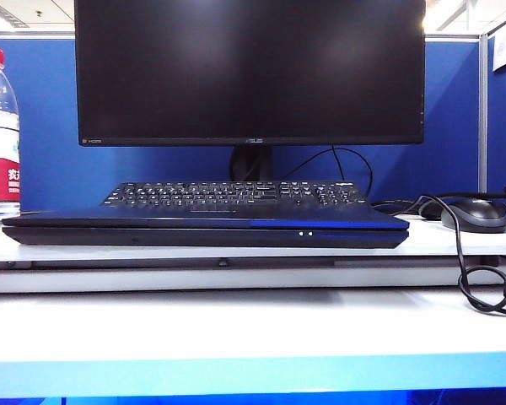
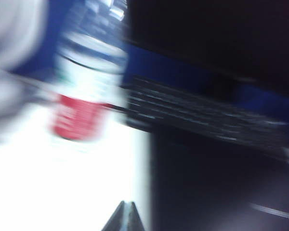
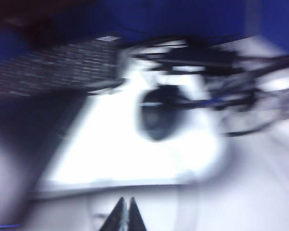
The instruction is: Open the lid of the black laptop.
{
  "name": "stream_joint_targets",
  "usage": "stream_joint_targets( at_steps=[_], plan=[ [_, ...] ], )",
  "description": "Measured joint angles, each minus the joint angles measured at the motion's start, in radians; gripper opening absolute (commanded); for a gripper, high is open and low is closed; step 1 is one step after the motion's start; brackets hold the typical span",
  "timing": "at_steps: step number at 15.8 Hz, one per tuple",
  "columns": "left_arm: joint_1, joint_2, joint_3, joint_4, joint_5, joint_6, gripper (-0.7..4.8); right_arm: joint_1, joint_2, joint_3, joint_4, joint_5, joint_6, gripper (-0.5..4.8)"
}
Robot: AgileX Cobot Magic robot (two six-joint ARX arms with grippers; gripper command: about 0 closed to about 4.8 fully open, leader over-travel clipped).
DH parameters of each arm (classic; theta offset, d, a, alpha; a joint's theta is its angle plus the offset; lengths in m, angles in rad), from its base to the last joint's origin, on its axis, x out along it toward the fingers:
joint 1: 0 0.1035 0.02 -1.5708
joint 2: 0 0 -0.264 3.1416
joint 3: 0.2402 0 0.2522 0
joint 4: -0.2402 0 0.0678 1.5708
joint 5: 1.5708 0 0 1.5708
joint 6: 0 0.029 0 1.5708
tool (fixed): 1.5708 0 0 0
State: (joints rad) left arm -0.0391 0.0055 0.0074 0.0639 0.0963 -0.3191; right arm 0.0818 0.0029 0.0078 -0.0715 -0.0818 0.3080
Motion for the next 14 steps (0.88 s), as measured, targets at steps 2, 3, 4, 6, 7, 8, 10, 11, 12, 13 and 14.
stream_joint_targets(
  at_steps=[2,3,4,6,7,8,10,11,12,13,14],
  plan=[
    [0.0,0.0,0.0,0.073,0.292,-0.079,-0.01,0.0,0.0,0.0,0.086,-0.19,0.071,-0.01],
    [-0.002,0.0,0.0,0.164,0.416,-0.137,-0.01,0.003,0.0,0.0,0.176,-0.288,0.115,-0.01],
    [-0.003,0.0,0.002,0.248,0.469,-0.212,-0.01,0.007,0.0,0.0,0.271,-0.335,0.162,-0.01],
    [-0.003,0.0,0.045,0.299,0.479,-0.324,-0.01,0.006,0.0,0.027,0.367,-0.34,0.251,-0.01],
    [-0.003,0.0,0.079,0.31,0.479,-0.353,-0.01,0.006,0.004,0.07,0.366,-0.335,0.259,-0.01],
    [-0.003,0.0,0.114,0.314,0.479,-0.369,-0.01,0.006,0.022,0.12,0.374,-0.321,0.262,-0.01],
    [-0.003,0.026,0.254,0.325,0.479,-0.417,-0.01,0.005,0.164,0.298,0.369,-0.301,0.26,-0.01],
    [-0.003,0.061,0.319,0.36,0.479,-0.434,-0.01,0.005,0.229,0.378,0.384,-0.3,0.26,-0.01],
    [-0.003,0.124,0.393,0.433,0.478,-0.455,-0.01,0.005,0.319,0.483,0.401,-0.315,0.256,-0.01],
    [-0.003,0.185,0.46,0.502,0.477,-0.464,-0.01,0.006,0.42,0.589,0.407,-0.337,0.247,-0.01],
    [-0.003,0.257,0.539,0.55,0.485,-0.459,-0.01,0.006,0.532,0.703,0.411,-0.382,0.242,-0.01]
  ],
)
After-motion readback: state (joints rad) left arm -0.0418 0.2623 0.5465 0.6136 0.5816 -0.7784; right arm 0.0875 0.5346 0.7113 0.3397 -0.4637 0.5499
